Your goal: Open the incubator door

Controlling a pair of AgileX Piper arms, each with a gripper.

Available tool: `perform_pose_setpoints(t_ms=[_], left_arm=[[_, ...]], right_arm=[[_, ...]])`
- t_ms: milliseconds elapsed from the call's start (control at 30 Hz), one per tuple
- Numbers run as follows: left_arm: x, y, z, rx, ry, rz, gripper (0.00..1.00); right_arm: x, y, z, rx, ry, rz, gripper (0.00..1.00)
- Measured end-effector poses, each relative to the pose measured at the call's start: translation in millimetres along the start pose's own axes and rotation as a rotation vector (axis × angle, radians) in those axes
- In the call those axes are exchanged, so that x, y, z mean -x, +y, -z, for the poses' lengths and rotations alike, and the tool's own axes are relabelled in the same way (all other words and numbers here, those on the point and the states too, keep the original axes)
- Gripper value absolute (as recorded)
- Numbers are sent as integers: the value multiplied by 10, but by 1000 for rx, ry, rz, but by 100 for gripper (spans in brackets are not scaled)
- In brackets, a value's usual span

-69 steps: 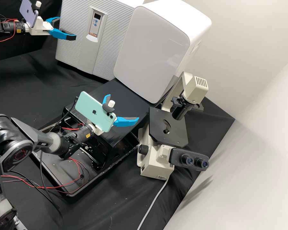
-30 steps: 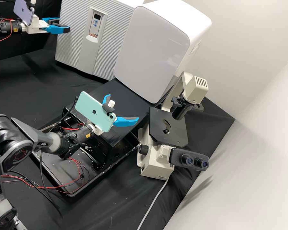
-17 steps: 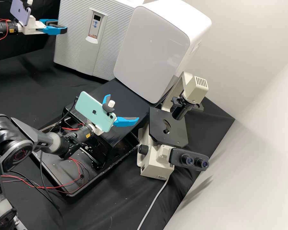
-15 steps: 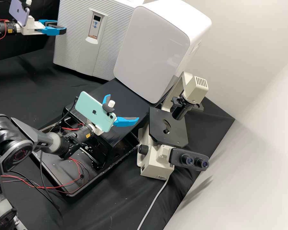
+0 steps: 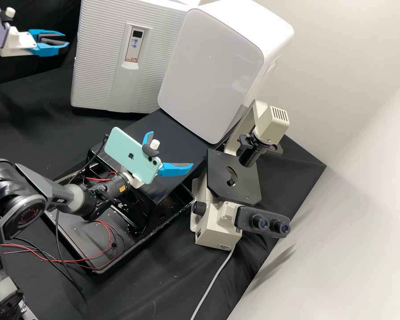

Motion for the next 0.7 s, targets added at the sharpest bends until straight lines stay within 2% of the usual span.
perform_pose_setpoints(t_ms=[133,300,467,700], left_arm=[[178,-73,-39,57,15,21,0],[340,-143,-112,79,10,45,0],[399,-168,-132,108,13,51,0],[401,-148,-109,125,39,30,0]], right_arm=[[0,0,0,0,0,0,100],[0,0,0,0,0,0,100],[0,0,0,0,0,0,100],[0,0,0,0,0,0,100]])
